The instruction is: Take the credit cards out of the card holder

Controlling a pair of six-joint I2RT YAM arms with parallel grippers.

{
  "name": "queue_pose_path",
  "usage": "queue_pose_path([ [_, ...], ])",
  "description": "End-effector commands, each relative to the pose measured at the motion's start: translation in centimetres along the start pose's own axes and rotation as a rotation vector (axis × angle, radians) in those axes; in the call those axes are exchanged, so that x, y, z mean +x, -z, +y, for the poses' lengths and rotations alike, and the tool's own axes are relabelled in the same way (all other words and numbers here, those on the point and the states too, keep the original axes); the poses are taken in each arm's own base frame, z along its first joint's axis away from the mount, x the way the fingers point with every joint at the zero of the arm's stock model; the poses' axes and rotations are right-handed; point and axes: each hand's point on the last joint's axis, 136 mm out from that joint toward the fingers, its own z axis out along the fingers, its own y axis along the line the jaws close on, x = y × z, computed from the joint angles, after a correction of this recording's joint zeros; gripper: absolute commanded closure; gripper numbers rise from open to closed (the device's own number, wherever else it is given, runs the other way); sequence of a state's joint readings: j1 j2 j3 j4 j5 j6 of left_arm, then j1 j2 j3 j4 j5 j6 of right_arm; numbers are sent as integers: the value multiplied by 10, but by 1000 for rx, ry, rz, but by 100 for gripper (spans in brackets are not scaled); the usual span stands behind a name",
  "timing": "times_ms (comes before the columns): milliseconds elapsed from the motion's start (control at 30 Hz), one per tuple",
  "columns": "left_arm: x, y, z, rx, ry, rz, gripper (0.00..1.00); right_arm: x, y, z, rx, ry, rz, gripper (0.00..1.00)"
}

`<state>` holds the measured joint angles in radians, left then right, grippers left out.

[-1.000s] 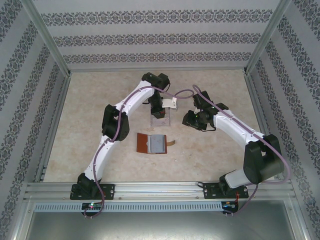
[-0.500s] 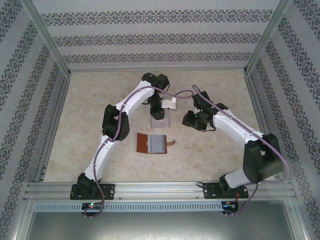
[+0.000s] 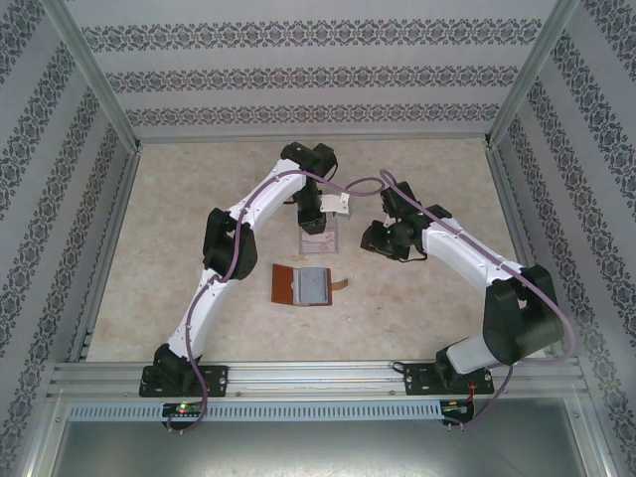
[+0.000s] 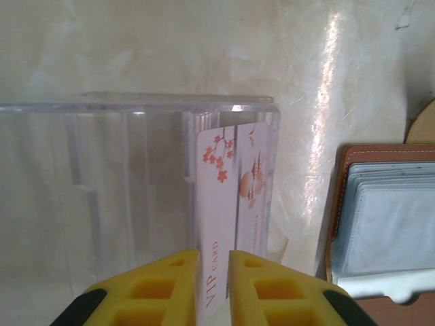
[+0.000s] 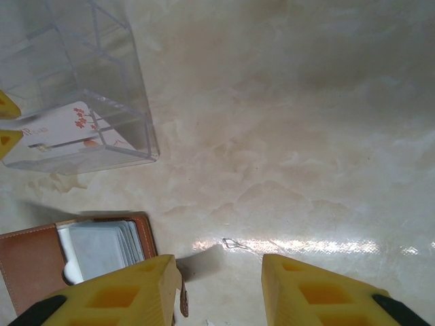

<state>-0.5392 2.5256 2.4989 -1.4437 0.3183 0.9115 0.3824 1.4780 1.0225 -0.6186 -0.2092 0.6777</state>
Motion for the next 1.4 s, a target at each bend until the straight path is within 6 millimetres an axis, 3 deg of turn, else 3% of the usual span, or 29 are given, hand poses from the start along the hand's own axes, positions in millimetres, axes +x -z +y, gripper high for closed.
queue_pose_path([
  [0,3,15,10,-60,5,2,84,-1,2,2,10,-2,-5,61],
  [200,6,5,16,-76,37,22,91,-1,-1,3,8,-1,1,60],
  [633,7,-13,2,-9,56,31,90,0,-1,5,7,4,3,61],
  [1000,-16,23,15,-140,65,-84,86,0,2,13,-9,12,-2,61],
  [1367,-37,56,22,-218,389,-284,76,17,-12,49,-122,58,80,61],
])
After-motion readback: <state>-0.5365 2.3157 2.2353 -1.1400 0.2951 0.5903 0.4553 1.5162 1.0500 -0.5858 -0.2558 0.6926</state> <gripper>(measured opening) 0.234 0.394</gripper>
